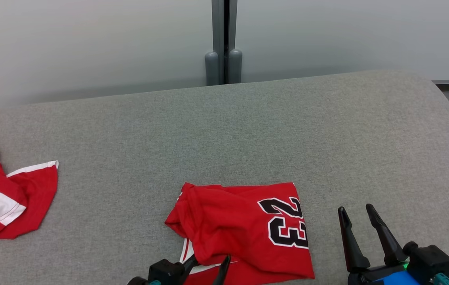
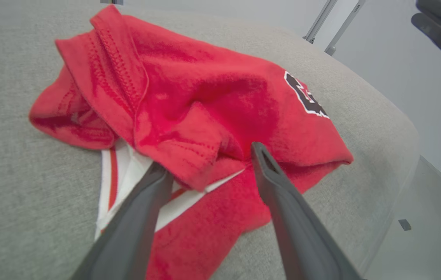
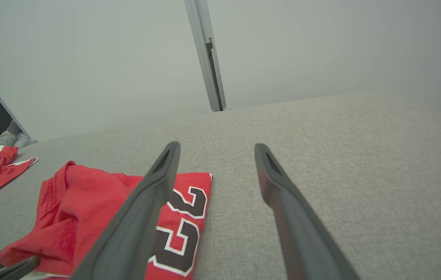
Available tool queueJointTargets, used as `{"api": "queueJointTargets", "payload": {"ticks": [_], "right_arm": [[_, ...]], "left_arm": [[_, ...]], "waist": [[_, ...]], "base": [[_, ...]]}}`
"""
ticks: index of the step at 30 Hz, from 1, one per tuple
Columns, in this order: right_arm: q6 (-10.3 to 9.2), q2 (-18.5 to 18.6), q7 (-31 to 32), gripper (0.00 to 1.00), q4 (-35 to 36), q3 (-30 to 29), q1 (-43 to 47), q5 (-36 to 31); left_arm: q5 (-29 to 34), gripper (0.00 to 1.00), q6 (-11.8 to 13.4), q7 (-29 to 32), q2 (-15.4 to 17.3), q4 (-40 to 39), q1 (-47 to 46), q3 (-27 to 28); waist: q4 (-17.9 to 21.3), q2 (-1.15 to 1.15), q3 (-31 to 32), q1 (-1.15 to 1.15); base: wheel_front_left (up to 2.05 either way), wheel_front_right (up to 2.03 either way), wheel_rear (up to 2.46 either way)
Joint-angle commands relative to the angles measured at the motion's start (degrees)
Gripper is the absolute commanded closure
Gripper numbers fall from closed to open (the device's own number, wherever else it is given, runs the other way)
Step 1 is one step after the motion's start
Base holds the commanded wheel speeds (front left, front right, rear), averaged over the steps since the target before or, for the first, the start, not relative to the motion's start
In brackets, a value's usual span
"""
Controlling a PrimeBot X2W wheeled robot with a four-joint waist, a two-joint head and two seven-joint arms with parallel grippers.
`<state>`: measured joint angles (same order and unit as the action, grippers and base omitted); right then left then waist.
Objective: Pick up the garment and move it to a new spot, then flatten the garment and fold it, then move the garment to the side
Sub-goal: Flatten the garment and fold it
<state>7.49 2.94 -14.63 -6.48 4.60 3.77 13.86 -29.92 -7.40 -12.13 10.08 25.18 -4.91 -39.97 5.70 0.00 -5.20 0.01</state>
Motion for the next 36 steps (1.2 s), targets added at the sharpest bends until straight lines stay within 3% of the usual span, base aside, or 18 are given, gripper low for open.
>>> {"api": "queueJointTargets", "payload": {"ticks": [1,5,6,8,9,17,28,29,30,36], "right_arm": [[0.01,0.0,-0.2,0.0,-0.2,0.0,-0.6,0.5],[0.01,0.0,-0.3,0.0,-0.5,0.0,-0.7,0.5],[0.01,0.0,-0.3,0.0,-0.6,0.0,-0.7,0.5],[0.01,0.0,-0.3,0.0,-0.6,0.1,-0.6,0.4],[0.01,0.0,-0.3,0.0,-0.7,0.0,-0.4,0.4],[0.01,0.0,-0.5,0.0,-1.1,-0.7,0.4,0.7],[0.01,0.0,-0.5,0.0,-1.9,-2.5,1.6,0.7],[0.02,0.0,-0.5,0.0,-2.1,-2.5,1.5,0.7],[0.01,0.0,-0.6,0.0,-2.2,-2.5,1.5,0.8],[0.01,0.2,-0.6,0.0,-2.5,-2.3,0.5,0.9]], "left_arm": [[-0.3,0.0,-0.1,-0.4,-0.1,0.4,-1.1,-0.2],[-1.4,0.0,-0.1,-1.2,-0.4,2.3,-3.0,-0.4],[-1.5,0.15,-0.1,-1.3,-0.5,2.7,-3.3,-0.5],[-2.0,0.93,-0.1,-1.8,-0.6,3.4,-4.0,-0.5],[-2.2,1.0,-0.1,-1.8,-0.6,3.6,-4.2,-0.6],[-2.3,1.0,-0.1,-2.7,1.3,1.9,-2.0,-0.7],[-3.0,1.0,1.8,-1.4,4.2,-3.3,4.1,-1.0],[-2.8,0.09,2.2,-1.5,4.0,-3.2,4.3,-0.9],[-2.9,0.0,2.6,-1.6,3.7,-3.1,4.3,-0.7],[-1.5,0.0,5.1,-2.8,3.7,-4.6,3.1,2.4]], "waist": [[0.1,0.0,-0.1,-0.01],[0.4,0.0,-0.2,-0.01],[0.4,0.0,-0.2,-0.01],[0.4,0.0,-0.2,-0.01],[0.3,0.0,-0.1,-0.01],[-1.0,0.0,0.5,-0.01],[-3.3,0.0,1.2,-0.01],[-3.4,0.0,1.2,-0.01],[-3.5,0.0,1.2,-0.01],[-3.5,0.0,1.2,-0.01]], "base": [[0.0,0.0,0.0],[0.0,0.0,0.0],[0.0,0.0,0.0],[0.0,0.0,0.0],[0.0,0.0,0.0],[0.0,0.0,0.0],[0.0,0.0,0.0],[0.0,0.0,0.0],[0.0,0.0,0.0],[0.0,0.0,0.0]]}}
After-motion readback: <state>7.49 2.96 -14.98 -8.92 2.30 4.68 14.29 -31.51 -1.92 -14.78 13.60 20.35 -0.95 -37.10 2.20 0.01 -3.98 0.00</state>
